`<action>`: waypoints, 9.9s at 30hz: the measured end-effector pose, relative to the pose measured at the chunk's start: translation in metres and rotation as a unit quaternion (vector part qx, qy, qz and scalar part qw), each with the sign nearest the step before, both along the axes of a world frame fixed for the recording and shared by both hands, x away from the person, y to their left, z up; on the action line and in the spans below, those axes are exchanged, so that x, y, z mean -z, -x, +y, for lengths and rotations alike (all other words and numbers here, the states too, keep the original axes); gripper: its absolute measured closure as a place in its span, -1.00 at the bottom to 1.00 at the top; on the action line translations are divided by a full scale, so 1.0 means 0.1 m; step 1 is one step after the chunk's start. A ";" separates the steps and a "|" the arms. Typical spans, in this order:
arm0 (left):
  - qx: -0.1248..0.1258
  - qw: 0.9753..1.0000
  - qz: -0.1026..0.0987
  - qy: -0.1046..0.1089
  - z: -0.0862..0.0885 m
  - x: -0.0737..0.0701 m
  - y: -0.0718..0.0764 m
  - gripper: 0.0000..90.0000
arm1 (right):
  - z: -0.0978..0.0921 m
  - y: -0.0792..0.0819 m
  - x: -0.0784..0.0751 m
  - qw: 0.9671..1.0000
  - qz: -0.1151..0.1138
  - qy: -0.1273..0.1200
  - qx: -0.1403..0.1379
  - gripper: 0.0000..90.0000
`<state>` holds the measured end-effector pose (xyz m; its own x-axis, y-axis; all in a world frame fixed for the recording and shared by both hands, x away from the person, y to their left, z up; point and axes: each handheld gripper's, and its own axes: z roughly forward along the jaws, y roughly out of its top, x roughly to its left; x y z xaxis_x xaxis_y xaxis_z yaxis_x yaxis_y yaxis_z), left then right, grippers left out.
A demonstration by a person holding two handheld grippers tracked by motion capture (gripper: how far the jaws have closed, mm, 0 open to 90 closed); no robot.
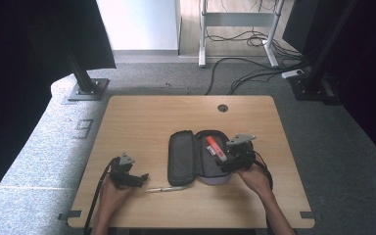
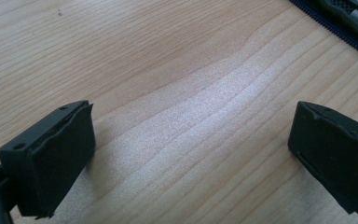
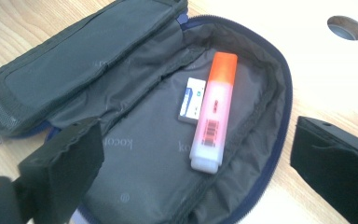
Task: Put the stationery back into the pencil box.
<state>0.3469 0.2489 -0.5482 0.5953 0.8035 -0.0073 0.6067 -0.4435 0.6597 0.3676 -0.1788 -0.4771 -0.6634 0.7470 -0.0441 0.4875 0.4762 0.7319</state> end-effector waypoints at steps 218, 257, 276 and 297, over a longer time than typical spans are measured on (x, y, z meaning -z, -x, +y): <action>0.180 0.981 -0.042 0.068 -1.12 -0.77 0.02 0.78 | -0.87 0.45 0.80 0.994 0.022 -0.019 0.105 -0.95; 0.196 0.978 -0.044 0.051 -1.98 -0.82 -0.45 0.78 | -0.86 0.45 0.80 0.994 0.022 -0.020 0.106 -0.95; 0.184 0.981 -0.039 0.054 -2.29 -0.71 -0.66 0.78 | -0.87 0.45 0.80 0.994 0.022 -0.019 0.105 -0.95; 0.170 0.985 -0.008 0.023 -2.41 -0.38 -0.77 0.76 | -0.87 0.45 0.80 0.994 0.022 -0.019 0.105 -0.95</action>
